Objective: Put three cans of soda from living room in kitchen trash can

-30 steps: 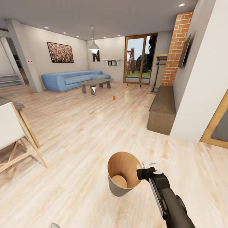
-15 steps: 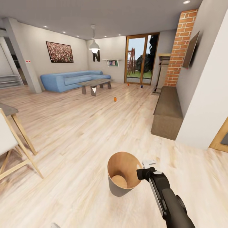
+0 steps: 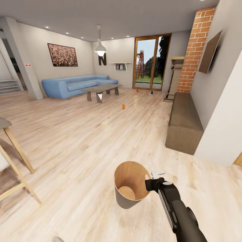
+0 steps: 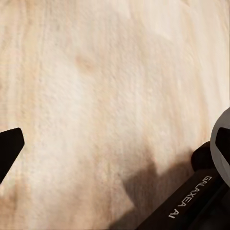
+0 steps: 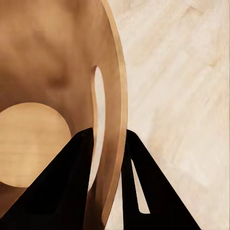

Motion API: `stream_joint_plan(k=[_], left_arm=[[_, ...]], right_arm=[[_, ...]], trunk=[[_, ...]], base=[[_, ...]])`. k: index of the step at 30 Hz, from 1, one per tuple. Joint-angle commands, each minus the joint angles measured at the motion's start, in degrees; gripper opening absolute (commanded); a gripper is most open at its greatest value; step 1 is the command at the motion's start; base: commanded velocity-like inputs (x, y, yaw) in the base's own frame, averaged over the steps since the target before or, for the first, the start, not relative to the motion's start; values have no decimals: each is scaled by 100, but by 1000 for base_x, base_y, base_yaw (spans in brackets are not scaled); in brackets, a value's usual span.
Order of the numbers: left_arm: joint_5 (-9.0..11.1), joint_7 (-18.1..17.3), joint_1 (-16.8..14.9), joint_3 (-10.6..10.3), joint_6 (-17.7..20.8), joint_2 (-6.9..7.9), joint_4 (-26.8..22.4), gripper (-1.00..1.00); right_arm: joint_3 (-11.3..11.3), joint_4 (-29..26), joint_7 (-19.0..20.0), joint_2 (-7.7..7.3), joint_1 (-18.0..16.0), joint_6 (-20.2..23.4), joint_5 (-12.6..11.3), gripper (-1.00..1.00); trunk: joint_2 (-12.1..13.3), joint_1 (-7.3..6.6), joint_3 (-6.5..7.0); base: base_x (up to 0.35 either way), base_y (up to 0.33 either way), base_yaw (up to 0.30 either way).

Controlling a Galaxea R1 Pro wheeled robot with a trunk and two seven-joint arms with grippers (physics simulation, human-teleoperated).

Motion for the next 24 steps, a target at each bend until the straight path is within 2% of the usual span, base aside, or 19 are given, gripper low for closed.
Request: stream_joint_plan(k=[1, 24], left_arm=[[0, 1, 0, 0, 1, 0, 0, 100], [0, 4, 0, 0, 3, 0, -1, 100]], right_arm=[[1, -4, 19, 1, -2, 3, -77, -100], [1, -3, 16, 1, -2, 3, -77, -100]], trunk=[[0, 0, 1], [0, 0, 1]], base=[[337, 97, 0], [337, 97, 0]])
